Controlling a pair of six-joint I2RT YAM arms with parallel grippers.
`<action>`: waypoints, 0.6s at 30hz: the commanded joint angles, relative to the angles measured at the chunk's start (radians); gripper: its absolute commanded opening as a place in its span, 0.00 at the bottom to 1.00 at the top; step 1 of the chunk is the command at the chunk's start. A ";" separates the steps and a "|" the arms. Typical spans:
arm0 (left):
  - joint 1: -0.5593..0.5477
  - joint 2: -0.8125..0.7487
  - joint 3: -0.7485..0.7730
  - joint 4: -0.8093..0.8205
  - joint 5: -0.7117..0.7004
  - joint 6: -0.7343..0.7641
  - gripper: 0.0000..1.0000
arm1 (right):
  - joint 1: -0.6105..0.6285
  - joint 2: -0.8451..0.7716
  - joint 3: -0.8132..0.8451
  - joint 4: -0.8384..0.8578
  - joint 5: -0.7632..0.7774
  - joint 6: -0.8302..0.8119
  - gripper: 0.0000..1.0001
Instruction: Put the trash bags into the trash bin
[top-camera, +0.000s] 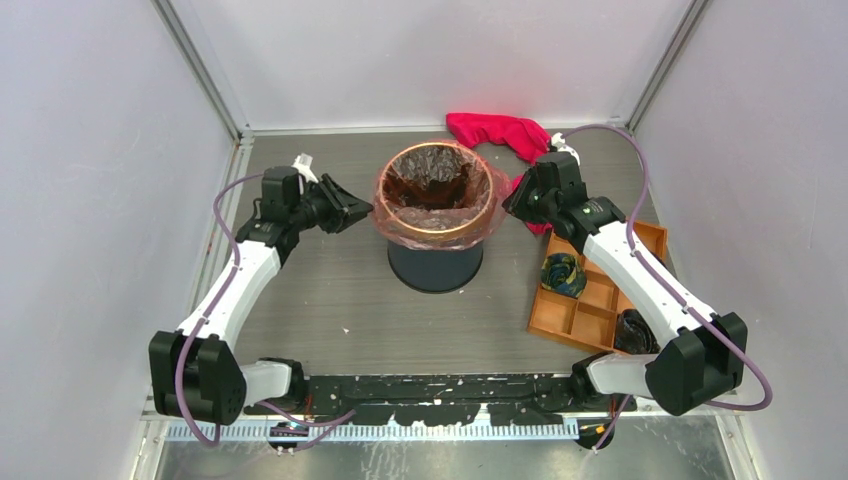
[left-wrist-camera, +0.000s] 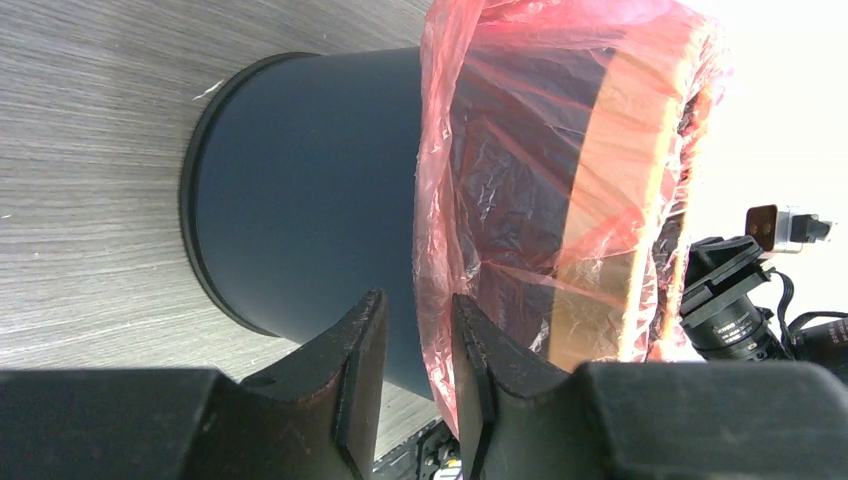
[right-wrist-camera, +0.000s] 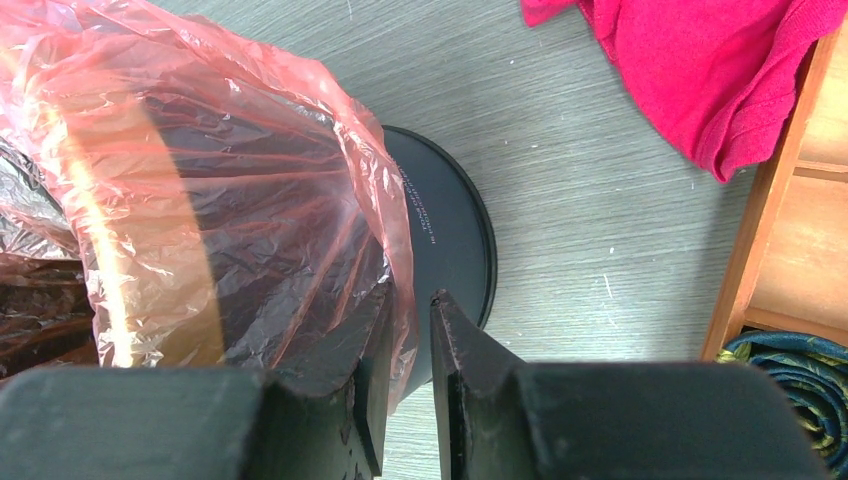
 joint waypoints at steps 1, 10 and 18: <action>0.005 -0.042 -0.011 0.066 0.039 -0.025 0.30 | -0.005 -0.025 0.007 0.038 0.001 0.021 0.25; 0.006 -0.023 -0.046 0.114 0.035 -0.035 0.01 | -0.005 -0.034 -0.021 0.049 0.018 0.026 0.19; 0.005 0.045 -0.060 0.140 -0.005 0.005 0.01 | -0.005 -0.033 -0.081 0.102 0.062 0.022 0.15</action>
